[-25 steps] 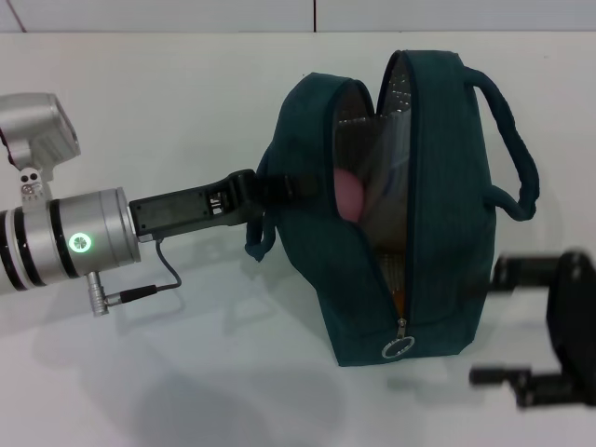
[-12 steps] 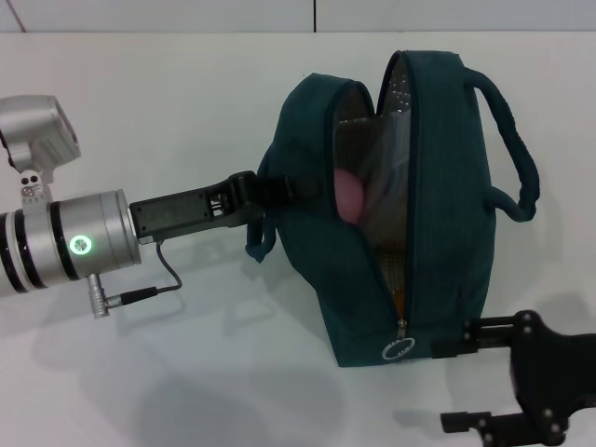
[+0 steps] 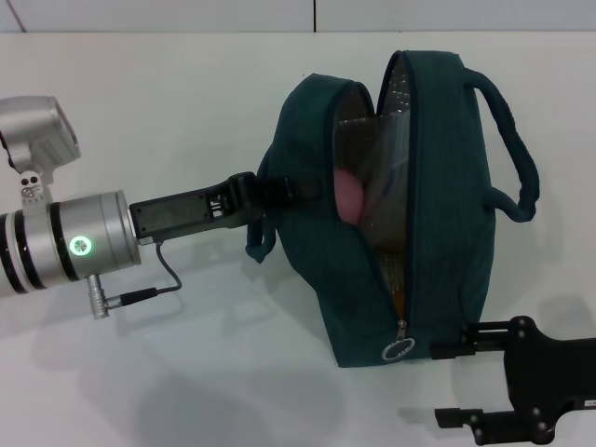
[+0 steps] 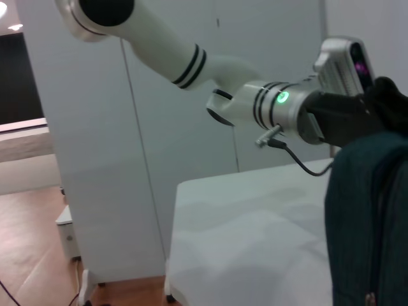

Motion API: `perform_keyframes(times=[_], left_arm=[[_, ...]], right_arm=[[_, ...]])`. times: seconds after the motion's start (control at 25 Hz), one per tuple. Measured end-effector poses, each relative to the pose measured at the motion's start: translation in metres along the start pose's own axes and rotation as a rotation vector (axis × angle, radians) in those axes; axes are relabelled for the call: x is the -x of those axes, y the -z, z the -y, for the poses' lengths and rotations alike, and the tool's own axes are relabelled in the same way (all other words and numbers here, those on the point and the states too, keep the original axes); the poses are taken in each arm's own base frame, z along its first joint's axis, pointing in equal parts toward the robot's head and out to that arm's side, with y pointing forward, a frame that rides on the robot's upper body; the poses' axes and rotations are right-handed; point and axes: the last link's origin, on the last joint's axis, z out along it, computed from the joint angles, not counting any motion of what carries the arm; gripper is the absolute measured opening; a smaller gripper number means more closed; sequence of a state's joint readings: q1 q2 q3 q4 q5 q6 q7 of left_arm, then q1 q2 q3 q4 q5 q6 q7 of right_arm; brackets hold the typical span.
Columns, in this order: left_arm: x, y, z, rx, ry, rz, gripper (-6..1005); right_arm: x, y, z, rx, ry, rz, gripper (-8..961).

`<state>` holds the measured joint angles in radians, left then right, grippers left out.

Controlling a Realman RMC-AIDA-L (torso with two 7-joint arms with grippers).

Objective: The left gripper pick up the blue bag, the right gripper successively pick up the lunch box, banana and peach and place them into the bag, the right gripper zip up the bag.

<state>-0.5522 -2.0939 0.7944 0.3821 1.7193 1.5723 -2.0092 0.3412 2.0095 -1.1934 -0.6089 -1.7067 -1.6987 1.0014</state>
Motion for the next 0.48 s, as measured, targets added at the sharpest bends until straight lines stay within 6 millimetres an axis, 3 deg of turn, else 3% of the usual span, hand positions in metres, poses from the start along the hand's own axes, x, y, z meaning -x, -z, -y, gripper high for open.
perform_keyframes(times=[0.48], left_arm=[[0.0001, 0.0000, 0.0000, 0.000, -0.003, 0.001, 37]], right_arm=[[-0.0081, -0.0024, 0.0062, -0.054, -0.030, -0.022, 639]])
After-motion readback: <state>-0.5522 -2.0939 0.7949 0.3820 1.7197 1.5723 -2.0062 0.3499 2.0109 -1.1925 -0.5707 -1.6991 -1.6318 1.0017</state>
